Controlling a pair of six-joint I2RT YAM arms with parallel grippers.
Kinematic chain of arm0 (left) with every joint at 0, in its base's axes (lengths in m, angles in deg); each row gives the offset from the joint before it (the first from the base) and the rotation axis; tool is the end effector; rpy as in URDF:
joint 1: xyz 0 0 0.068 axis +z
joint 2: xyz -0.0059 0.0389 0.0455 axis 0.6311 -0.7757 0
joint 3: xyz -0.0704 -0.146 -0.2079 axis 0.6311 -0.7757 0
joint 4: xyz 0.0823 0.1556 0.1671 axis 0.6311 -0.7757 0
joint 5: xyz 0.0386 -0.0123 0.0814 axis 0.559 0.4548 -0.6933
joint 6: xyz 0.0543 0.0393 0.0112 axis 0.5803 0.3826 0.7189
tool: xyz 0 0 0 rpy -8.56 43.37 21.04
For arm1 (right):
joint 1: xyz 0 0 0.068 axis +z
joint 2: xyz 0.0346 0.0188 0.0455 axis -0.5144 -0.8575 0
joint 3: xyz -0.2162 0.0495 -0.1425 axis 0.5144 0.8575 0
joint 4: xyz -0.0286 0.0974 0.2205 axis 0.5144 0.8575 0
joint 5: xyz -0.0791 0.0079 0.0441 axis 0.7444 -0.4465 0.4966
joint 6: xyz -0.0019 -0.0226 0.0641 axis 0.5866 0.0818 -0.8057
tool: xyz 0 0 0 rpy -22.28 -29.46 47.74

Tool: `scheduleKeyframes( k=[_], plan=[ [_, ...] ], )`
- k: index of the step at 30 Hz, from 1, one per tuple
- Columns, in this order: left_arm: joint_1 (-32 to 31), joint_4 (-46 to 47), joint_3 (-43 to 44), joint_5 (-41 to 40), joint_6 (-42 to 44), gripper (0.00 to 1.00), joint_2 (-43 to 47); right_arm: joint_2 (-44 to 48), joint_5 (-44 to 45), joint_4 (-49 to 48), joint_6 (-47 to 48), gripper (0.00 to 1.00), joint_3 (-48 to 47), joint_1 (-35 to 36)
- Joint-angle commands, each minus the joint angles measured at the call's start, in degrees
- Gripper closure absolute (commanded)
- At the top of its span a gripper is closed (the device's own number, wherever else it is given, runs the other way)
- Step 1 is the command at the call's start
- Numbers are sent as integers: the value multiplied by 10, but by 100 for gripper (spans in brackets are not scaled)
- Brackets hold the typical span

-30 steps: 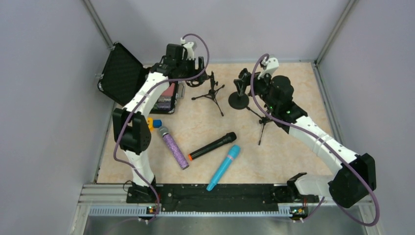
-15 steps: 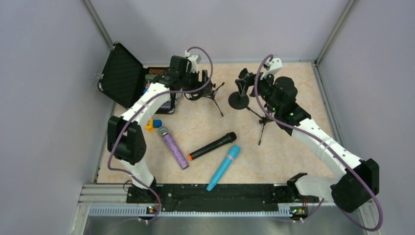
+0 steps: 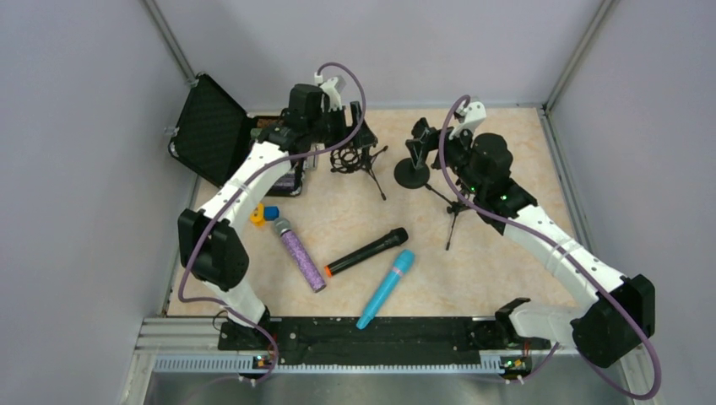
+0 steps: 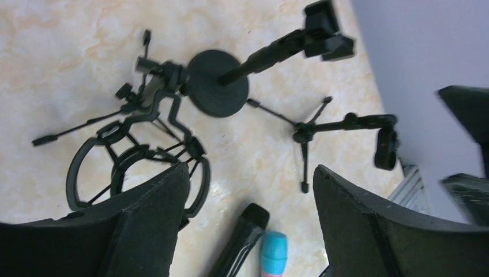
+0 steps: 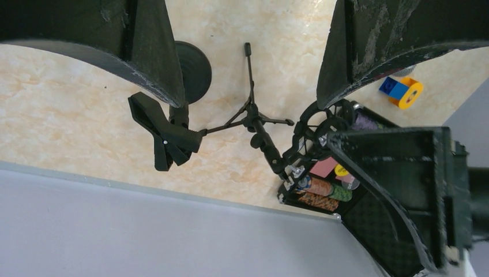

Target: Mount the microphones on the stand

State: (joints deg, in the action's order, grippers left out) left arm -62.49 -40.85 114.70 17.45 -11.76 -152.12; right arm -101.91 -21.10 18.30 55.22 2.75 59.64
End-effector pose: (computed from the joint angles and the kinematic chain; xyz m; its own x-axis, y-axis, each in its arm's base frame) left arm 0.3486 -0.1724 0.3337 -0.7179 -0.1159 -0.6865 0.3873 0.7529 -0.5321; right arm 0.2501 0.1360 0.3585 -0.1426 0.1528 -0.9779 -0.4491 0.8705 0.2014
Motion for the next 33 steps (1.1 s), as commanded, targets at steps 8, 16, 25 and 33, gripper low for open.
scheduleKeyframes(
  k=[8,16,25,33],
  plan=[
    [8,94,37,107,-79,15,5,13,-11,11,6,16,-15,-1],
    [76,147,-10,144,-127,14,30,-8,-54,32,2,14,-38,-1],
    [134,136,-84,123,-126,14,25,-10,-63,26,-13,12,-23,-1],
    [131,134,-100,134,-134,16,-7,-16,-73,29,-23,12,-22,-1]
  ],
)
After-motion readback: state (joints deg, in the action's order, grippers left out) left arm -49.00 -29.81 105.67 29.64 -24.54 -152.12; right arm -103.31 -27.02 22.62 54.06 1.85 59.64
